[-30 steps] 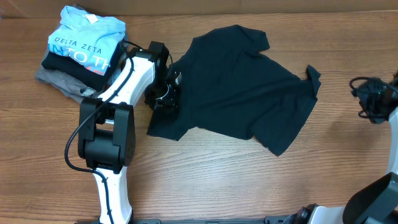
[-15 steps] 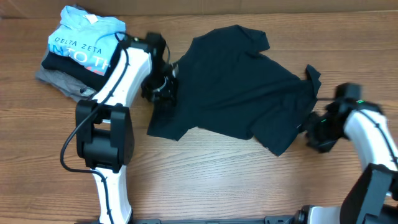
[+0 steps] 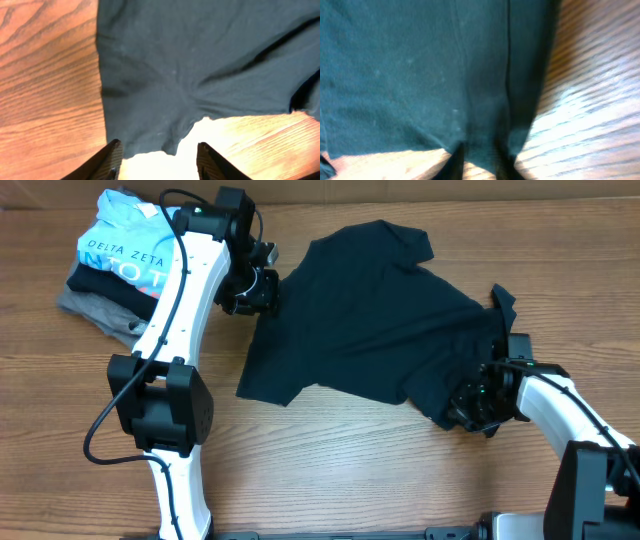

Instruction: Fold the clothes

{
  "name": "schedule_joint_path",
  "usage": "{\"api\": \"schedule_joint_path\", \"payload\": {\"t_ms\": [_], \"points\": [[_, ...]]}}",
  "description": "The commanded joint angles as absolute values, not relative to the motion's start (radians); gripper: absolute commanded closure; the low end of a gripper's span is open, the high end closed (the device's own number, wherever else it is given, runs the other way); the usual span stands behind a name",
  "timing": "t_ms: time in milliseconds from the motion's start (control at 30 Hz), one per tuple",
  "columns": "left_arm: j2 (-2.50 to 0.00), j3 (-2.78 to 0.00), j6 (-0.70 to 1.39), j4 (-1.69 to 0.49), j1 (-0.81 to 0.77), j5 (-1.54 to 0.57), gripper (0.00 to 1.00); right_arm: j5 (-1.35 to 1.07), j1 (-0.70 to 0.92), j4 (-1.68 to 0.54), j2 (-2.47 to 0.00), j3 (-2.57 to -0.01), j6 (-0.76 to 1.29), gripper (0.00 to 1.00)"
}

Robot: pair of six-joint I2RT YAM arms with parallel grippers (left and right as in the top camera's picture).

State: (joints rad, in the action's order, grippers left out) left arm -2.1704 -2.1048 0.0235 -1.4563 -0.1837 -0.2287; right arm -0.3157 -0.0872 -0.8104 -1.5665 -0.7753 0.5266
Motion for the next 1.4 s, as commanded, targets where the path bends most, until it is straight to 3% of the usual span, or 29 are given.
{"api": "schedule_joint_path", "payload": {"t_ms": [0,233,300,333,500,767,867,1033,1200,1367], "points": [[-2.175,-2.125,0.015,-1.482,-0.159,-0.202,0.52,-0.31,-0.085,-0.805,-1.564,-0.773,0.554,0.96],[-2.175,-2.125,0.015,-1.54,-0.091,-0.181,0.53,-0.179,-0.14,-0.933,-1.506,-0.899,0.495,0.95],[-2.175,-2.125,0.015,-1.548,-0.071,-0.184,0.52,-0.215,-0.14,-0.976,-1.504,-0.902,0.49,0.67],[-2.175,-2.125,0.014,-1.549,-0.06,-0.184,0.51,-0.249,-0.131,-0.994,-1.507,-0.894,0.49,0.64],[-2.175,-2.125,-0.006,-1.535,-0.048,-0.181,0.32,-0.32,-0.083,-0.95,-1.507,-0.812,0.53,0.61],[-2.175,-2.125,-0.023,-1.541,-0.048,-0.179,0.32,-0.315,-0.04,-0.796,-1.507,-0.699,0.608,0.6],[-2.175,-2.125,-0.023,-1.545,-0.048,-0.18,0.32,-0.289,-0.04,-0.78,-1.507,-0.698,0.607,0.61],[-2.175,-2.125,-0.023,-1.546,-0.048,-0.18,0.34,-0.11,-0.051,-0.722,-1.506,-0.711,0.606,0.96],[-2.175,-2.125,-0.022,-1.566,-0.048,-0.181,0.34,-0.083,-0.087,-0.821,-1.469,-0.824,0.525,0.96],[-2.175,-2.119,-0.02,-1.596,-0.05,-0.276,0.36,0.164,-0.134,-1.053,-1.365,-1.044,0.569,0.96]]}}
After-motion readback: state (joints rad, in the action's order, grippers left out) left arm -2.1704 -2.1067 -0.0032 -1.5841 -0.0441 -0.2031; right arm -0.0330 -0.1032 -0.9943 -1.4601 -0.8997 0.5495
